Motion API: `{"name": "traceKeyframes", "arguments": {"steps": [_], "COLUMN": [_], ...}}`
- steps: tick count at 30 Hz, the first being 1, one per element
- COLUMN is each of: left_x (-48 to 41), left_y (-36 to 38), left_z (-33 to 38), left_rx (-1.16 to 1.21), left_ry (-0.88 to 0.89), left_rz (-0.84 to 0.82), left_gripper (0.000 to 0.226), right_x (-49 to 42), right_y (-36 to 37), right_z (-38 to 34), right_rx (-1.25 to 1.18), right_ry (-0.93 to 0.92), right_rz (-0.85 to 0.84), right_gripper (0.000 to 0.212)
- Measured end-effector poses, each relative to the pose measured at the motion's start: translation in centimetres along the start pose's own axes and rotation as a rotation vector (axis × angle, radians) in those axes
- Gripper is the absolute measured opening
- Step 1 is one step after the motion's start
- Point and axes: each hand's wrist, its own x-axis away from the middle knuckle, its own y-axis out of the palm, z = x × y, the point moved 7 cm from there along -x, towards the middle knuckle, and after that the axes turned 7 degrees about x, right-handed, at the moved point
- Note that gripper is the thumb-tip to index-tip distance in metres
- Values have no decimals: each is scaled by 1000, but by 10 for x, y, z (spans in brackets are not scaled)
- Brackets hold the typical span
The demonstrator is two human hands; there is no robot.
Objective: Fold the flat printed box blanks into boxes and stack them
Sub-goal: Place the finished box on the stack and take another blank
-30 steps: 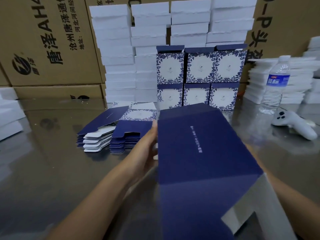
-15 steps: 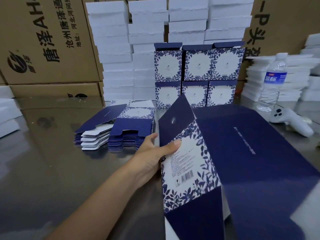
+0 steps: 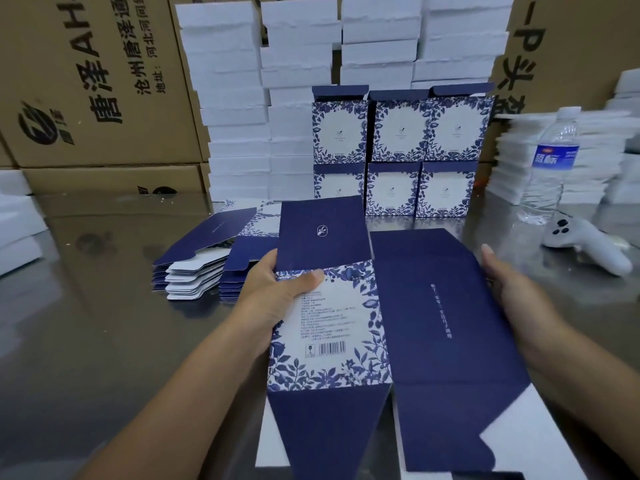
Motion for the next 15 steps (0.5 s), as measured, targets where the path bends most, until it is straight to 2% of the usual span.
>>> {"name": "traceKeyframes", "arguments": {"steps": [1, 4, 6, 9, 12, 15], "left_x": [-1, -1, -1, 1, 3, 4], "left_y": [0, -1, -2, -2, 2, -2], "left_z": [0, 1, -1, -5, -5, -4], "left_rx": [-24, -69, -85, -72, -109, -196], "left_ry": [16, 44, 27, -36, -77, -111], "left_rz": [-3, 2, 4, -2, -1, 103], "left_gripper": [35, 34, 33, 32, 20, 35], "right_x": [4, 2, 3, 6, 4, 4], "right_y": [4, -3, -4, -4, -8, -12], "right_z": [0, -1, -1, -1, -3, -8], "right_rx": [23, 301, 391, 398, 378, 366], "right_ry": [4, -81, -66, -30, -50, -81], "right_rz": [-23, 56, 66, 48, 83, 130], "right_gripper": [39, 35, 34, 36, 39, 36]}}
